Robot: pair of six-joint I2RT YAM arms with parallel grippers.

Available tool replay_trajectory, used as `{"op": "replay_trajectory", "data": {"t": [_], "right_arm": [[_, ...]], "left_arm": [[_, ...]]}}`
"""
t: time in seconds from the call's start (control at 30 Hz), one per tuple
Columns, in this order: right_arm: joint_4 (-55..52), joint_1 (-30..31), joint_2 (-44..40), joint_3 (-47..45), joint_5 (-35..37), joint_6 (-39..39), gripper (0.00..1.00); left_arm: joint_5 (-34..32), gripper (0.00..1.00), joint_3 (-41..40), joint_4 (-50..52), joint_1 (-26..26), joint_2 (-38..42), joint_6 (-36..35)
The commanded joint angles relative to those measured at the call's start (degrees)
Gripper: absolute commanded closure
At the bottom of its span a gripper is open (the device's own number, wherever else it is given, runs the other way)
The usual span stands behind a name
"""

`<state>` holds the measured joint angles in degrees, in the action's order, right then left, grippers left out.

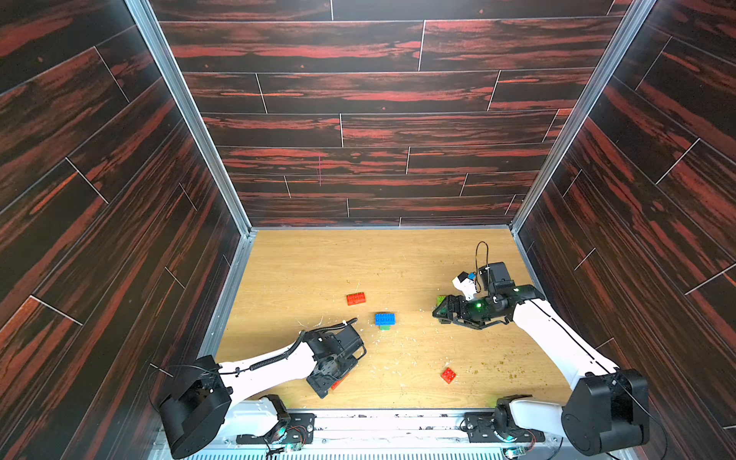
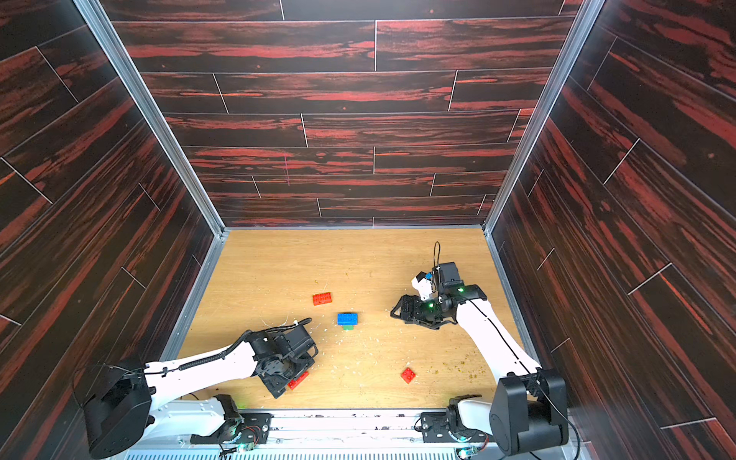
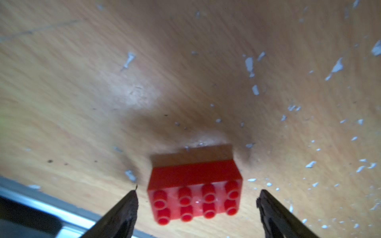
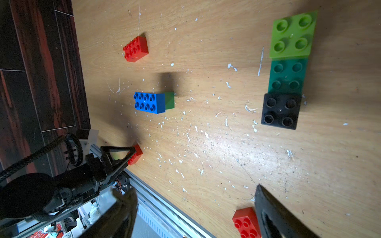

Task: Assemble a carrot with lego
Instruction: Pick up the lego brick from the center of the board.

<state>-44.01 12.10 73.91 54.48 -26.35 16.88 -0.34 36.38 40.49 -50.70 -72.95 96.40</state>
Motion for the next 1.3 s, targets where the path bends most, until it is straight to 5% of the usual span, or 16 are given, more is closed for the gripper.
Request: {"op": "replay_trajectory", "data": {"t": [0.0,0.93,1.27], "right_arm": [[-1.9,-0.2,-2.1,0.5,-0.1,-0.7,0.10],[-1.3,-0.2,-2.5,0.3,0.2,0.6,0.10],[0.0,-0.3,-2.5,-0.3,-0.3,1.1,0.10]], "left_arm": [[-0.6,0.10,-0.7,-1.6,-0.2,-0.9,3.1],[1.1,0.36,1.4,1.2,0.0,-5.4,0.4],[-6.2,0.48,21.1,16.2,1.0,-10.7,-13.1]]}}
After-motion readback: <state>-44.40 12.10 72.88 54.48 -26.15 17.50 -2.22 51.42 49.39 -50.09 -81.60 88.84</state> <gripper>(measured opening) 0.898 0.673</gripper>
